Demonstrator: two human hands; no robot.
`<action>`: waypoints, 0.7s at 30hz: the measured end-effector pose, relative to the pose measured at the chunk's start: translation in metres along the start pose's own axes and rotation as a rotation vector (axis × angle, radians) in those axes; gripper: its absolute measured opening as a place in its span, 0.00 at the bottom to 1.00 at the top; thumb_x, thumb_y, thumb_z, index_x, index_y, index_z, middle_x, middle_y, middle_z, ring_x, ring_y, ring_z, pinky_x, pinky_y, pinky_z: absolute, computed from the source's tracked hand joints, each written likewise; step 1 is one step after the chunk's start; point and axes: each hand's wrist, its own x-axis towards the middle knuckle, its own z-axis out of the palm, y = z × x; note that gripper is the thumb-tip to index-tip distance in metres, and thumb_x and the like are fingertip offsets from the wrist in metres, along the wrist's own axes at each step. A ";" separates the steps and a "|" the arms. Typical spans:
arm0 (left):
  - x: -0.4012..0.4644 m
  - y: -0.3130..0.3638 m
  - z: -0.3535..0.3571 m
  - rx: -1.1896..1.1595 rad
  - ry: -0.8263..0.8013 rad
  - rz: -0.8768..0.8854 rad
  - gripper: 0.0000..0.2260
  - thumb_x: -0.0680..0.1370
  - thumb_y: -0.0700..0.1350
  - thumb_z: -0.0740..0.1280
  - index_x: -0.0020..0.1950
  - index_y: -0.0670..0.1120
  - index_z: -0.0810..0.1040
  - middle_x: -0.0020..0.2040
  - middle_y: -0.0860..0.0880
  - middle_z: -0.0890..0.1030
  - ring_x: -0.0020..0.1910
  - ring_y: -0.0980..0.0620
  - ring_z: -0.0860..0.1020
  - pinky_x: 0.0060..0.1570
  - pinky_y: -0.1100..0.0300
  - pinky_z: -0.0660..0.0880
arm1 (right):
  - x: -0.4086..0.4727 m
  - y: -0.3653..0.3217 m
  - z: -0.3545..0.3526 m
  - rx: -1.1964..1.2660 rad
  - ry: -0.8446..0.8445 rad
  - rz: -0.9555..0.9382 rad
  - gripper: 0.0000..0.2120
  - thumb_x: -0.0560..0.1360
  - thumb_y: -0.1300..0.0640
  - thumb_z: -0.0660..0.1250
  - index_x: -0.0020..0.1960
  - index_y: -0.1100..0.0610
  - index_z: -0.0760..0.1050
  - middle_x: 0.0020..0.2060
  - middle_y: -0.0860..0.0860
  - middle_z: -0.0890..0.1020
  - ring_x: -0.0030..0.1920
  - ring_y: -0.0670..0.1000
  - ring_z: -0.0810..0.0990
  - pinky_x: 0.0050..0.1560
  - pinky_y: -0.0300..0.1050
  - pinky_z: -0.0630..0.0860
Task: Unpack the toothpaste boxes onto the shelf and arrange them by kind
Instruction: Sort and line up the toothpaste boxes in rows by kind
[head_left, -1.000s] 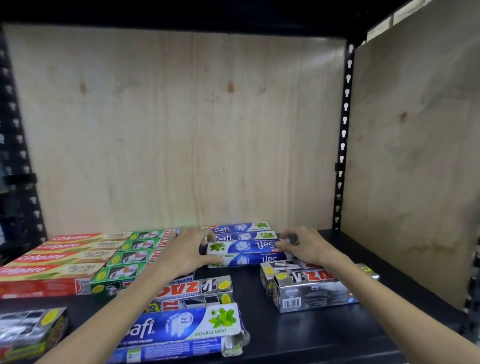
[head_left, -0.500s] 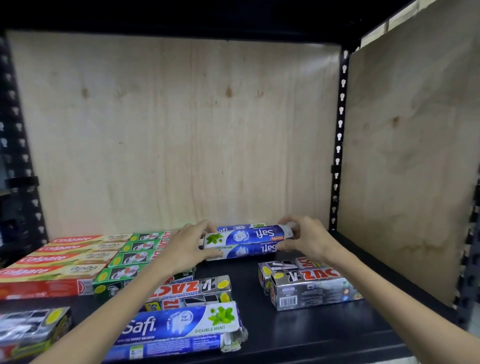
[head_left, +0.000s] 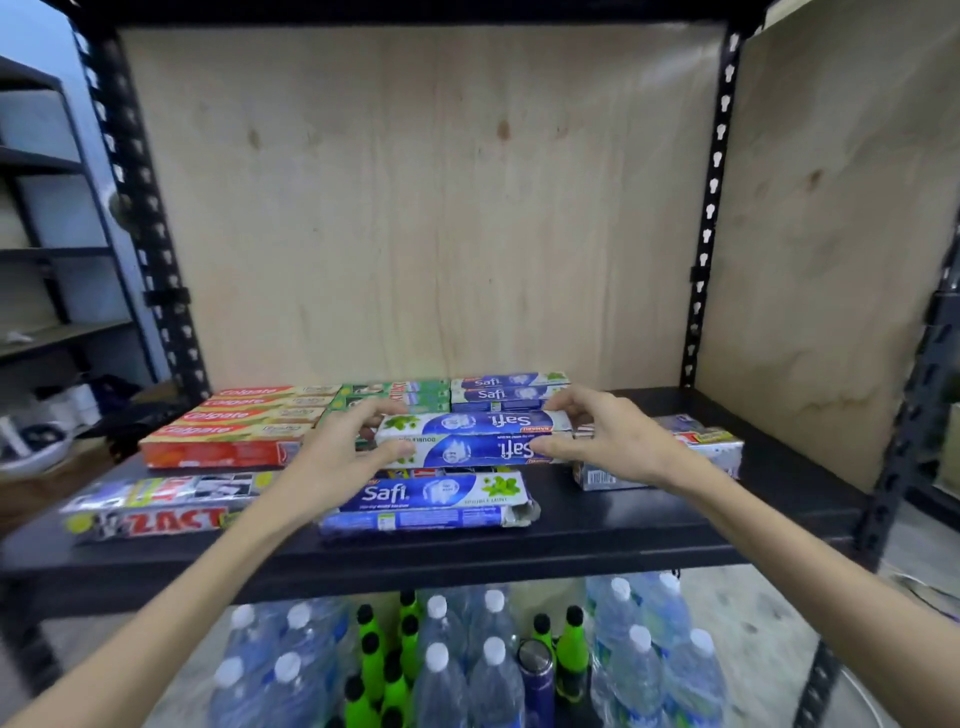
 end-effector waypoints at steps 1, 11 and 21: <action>-0.006 0.000 0.000 -0.003 0.016 -0.009 0.16 0.76 0.55 0.72 0.62 0.63 0.75 0.60 0.56 0.80 0.58 0.58 0.77 0.62 0.53 0.73 | -0.004 -0.003 0.004 0.012 0.018 0.003 0.26 0.68 0.38 0.76 0.60 0.49 0.76 0.53 0.44 0.82 0.52 0.42 0.80 0.53 0.41 0.76; -0.056 0.055 0.046 0.108 0.432 -0.125 0.12 0.79 0.59 0.65 0.59 0.56 0.74 0.56 0.59 0.78 0.61 0.54 0.71 0.60 0.54 0.62 | -0.053 -0.037 0.047 0.133 0.337 0.068 0.27 0.66 0.36 0.77 0.57 0.50 0.78 0.44 0.44 0.82 0.42 0.42 0.79 0.43 0.40 0.75; -0.073 0.073 0.043 -0.187 0.063 -0.156 0.27 0.75 0.73 0.46 0.63 0.62 0.73 0.63 0.62 0.73 0.71 0.58 0.62 0.72 0.52 0.51 | -0.086 -0.096 0.072 0.571 0.119 0.117 0.31 0.81 0.31 0.47 0.58 0.48 0.82 0.49 0.42 0.85 0.49 0.42 0.82 0.56 0.44 0.75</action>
